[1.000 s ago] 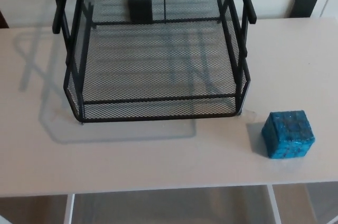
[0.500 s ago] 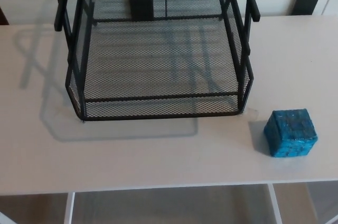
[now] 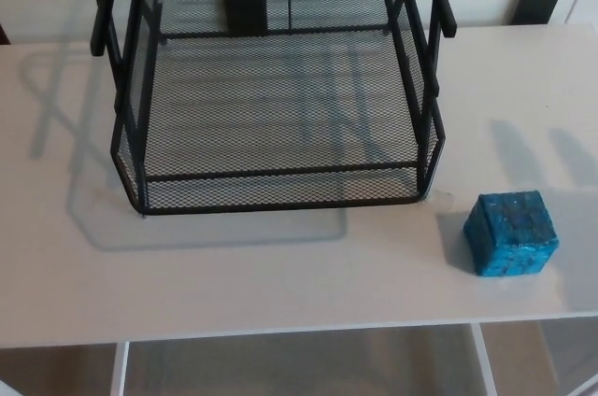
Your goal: The robot walks towards a desk on which a file tray is kept in the middle and a cube is kept to its right. The robot lifts the cube using its right hand and places it on the file tray.
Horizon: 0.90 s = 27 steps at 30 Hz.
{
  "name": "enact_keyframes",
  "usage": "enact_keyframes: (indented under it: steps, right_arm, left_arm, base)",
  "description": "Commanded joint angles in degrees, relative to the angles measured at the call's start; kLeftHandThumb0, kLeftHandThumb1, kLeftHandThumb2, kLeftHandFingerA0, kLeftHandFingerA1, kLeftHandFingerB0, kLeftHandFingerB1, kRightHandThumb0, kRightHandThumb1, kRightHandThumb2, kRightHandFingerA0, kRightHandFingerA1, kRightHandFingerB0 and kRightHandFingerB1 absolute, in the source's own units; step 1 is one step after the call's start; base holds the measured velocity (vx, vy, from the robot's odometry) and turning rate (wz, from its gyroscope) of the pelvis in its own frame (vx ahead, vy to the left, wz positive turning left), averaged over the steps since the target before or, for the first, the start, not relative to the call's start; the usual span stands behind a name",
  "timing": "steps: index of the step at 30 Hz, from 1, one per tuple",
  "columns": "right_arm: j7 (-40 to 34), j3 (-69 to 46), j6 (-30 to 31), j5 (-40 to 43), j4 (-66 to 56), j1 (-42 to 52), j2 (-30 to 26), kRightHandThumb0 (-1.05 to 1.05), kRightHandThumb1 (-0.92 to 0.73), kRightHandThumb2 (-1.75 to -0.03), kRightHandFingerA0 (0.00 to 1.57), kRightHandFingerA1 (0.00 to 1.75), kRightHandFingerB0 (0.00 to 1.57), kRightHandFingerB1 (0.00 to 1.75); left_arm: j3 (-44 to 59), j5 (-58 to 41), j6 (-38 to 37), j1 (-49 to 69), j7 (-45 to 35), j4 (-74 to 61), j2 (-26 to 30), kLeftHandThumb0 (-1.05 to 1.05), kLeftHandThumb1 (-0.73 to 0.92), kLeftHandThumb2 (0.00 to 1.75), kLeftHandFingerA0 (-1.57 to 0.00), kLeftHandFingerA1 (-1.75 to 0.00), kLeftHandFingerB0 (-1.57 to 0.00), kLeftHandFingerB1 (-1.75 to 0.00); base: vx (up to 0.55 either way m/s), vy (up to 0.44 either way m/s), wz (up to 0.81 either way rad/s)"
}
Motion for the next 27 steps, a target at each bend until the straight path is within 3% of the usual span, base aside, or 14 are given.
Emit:
enact_keyframes:
  steps: [1, 3, 4, 5, 6, 7, 11, 13, 14, 17, 18, 19, 20, 27]
  right_arm:
    - [8.2, 16.4, 10.5, -7.4, -9.4, -1.3, -0.5, -0.67, -0.39, -0.78, 0.0, 0.19, 0.0, 0.15]
    - [9.9, 22.6, 11.5, -11.5, -8.8, -1.8, -0.5, -0.7, -0.4, -0.77, 0.0, 0.14, 0.0, 0.08]
    - [9.7, 22.9, 11.9, -11.3, -9.0, -2.0, -0.7, -0.7, -0.4, -0.77, 0.0, 0.14, 0.0, 0.08]
    - [9.9, 24.3, 11.5, -12.6, -8.6, -2.2, -0.8, -0.74, -0.42, -0.79, 0.0, 0.12, 0.0, 0.07]
    - [9.9, 26.8, 11.4, -14.3, -7.4, -3.0, -0.3, -0.74, -0.42, -0.79, 0.0, 0.12, 0.0, 0.07]
    - [10.0, 28.5, 11.2, -14.9, -6.6, -3.5, 0.1, -0.74, -0.43, -0.78, 0.0, 0.11, 0.0, 0.05]
    - [10.0, 33.7, 11.5, -16.9, -5.1, -4.2, 1.5, -0.68, -0.4, -0.78, 0.0, 0.19, 0.05, 0.16]
    - [9.9, 36.3, 11.2, -18.8, -3.9, -5.5, 1.9, -0.66, -0.38, -0.8, 0.01, 0.26, 0.06, 0.22]
    - [9.6, 37.3, 11.4, -19.1, -3.3, -5.9, 2.6, -0.62, -0.36, -0.79, 0.01, 0.29, 0.05, 0.26]
    - [7.8, 38.2, 10.2, -19.3, -1.7, -6.0, 3.6, -0.61, -0.36, -0.8, 0.02, 0.37, 0.04, 0.33]
    - [7.5, 38.5, 10.5, -19.6, -1.4, -6.3, 3.9, -0.61, -0.36, -0.79, 0.01, 0.35, 0.05, 0.33]
    - [7.7, 38.8, 11.2, -19.9, -1.3, -6.7, 4.2, -0.61, -0.36, -0.79, 0.01, 0.35, 0.05, 0.33]
    - [7.4, 39.1, 11.7, -20.2, -1.1, -7.0, 4.7, -0.6, -0.36, -0.78, 0.02, 0.35, 0.04, 0.35]
    - [6.2, 39.7, 10.5, -22.8, 1.5, -7.5, 6.9, -0.61, -0.35, -0.75, 0.04, 0.29, 0.01, 0.34]
  left_arm:
    - [0.3, -1.4, -2.9, -0.6, -1.2, 2.0, 0.3, -0.69, 0.87, 0.66, -0.26, -0.49, -0.13, -0.32]
    - [0.2, -1.4, -2.6, 0.1, -1.4, 1.6, -0.1, -0.7, 0.7, 1.01, -0.21, -0.56, -0.06, -0.44]
    - [0.2, -1.4, -2.6, 0.0, -1.4, 1.6, -0.1, -0.7, 0.7, 1.01, -0.21, -0.56, -0.06, -0.44]
    - [0.1, -1.3, -2.1, 0.2, -1.4, 0.9, -0.1, -0.7, 0.89, 0.66, -0.25, -0.52, -0.13, -0.33]
    - [0.2, -1.5, -1.9, 0.6, -1.5, 0.4, -0.1, -0.71, 0.7, 1.03, -0.22, -0.58, -0.04, -0.43]
    - [0.0, -1.2, -2.1, 0.8, -1.5, 0.3, -0.1, -0.7, 0.89, 0.66, -0.27, -0.5, -0.12, -0.32]
    - [-0.6, -0.2, -3.1, 0.0, -1.1, 2.8, 0.3, -0.72, 0.71, 1.01, -0.26, -0.55, -0.1, -0.45]
    - [-1.0, 0.0, -3.9, 0.1, -1.7, 3.2, 0.5, -0.72, 0.9, 0.67, -0.3, -0.48, -0.14, -0.32]
    - [-1.2, 0.1, -4.2, 0.5, -1.5, 2.8, 0.4, -0.73, 0.71, 1.02, -0.27, -0.56, -0.11, -0.45]
    - [-1.7, 0.4, -3.8, -0.1, -1.1, 3.1, 0.6, -0.72, 0.72, 1.01, -0.26, -0.55, -0.12, -0.45]
    - [-2.0, 0.6, -3.7, -0.1, -0.8, 3.0, 0.7, -0.71, 0.9, 0.67, -0.32, -0.48, -0.18, -0.33]
    - [-2.2, 0.8, -3.4, -0.1, -0.5, 2.8, 0.8, -0.71, 0.9, 0.67, -0.32, -0.48, -0.18, -0.33]
    - [-2.5, 0.9, -3.4, 0.2, -0.5, 2.6, 0.9, -0.72, 0.72, 1.02, -0.27, -0.56, -0.13, -0.46]
    - [-3.0, 0.8, -3.4, -1.1, 0.4, 5.7, 1.2, -0.7, 0.71, 1.03, -0.29, -0.57, -0.14, -0.47]
  base:
    - [0.0, 0.0, 0.0]
    - [0.0, 0.0, 0.0]
    - [0.0, 0.0, 0.0]
    - [0.0, 0.0, 0.0]
    - [0.0, 0.0, 0.0]
    - [0.0, 0.0, 0.0]
    - [0.0, 0.0, 0.0]
    - [0.0, 0.0, 0.0]
    - [0.0, 0.0, 0.0]
    - [0.0, 0.0, 0.0]
    - [0.0, 0.0, 0.0]
    - [0.0, 0.0, 0.0]
    - [0.0, 0.0, 0.0]
    - [0.0, 0.0, 0.0]
